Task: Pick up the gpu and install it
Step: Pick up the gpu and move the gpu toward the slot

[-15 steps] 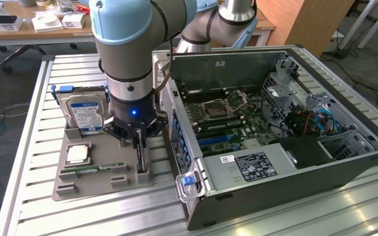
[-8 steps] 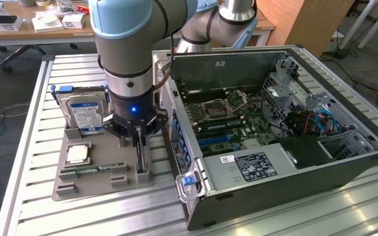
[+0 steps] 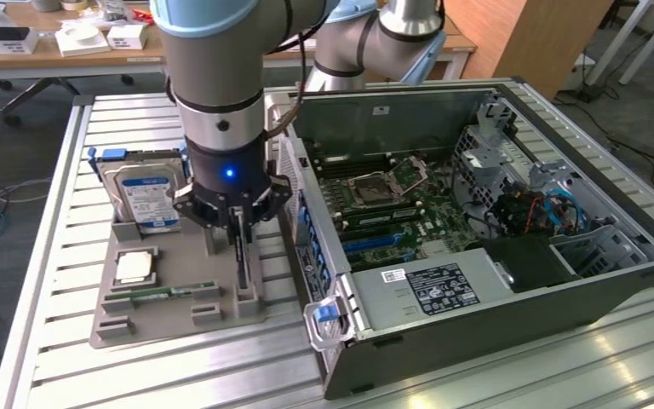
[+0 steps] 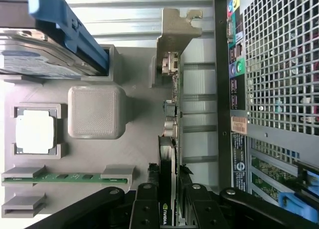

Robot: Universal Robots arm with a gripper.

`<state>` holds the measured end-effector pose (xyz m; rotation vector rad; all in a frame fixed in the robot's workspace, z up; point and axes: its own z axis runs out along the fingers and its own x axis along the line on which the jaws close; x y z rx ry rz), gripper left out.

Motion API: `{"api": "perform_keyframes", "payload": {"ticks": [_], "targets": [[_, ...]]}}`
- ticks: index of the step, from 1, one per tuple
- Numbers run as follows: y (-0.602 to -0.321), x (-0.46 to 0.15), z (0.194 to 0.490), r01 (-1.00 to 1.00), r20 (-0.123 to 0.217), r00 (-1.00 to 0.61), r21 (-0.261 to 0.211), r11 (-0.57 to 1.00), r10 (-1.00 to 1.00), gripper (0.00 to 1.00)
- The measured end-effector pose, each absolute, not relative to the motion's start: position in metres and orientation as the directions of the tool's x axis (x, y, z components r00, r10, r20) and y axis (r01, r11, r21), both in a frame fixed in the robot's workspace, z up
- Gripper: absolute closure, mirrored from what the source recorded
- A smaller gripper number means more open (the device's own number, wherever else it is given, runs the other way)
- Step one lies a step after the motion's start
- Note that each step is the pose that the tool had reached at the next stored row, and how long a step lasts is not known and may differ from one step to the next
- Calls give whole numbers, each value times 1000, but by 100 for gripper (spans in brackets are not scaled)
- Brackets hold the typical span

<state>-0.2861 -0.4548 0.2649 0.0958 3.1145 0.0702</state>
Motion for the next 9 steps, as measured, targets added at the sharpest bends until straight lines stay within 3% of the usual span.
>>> {"api": "perform_keyframes", "payload": {"ticks": [9], "targets": [[-455, -286, 296, 61, -23, -998, 47, 997, 62, 74]]}}
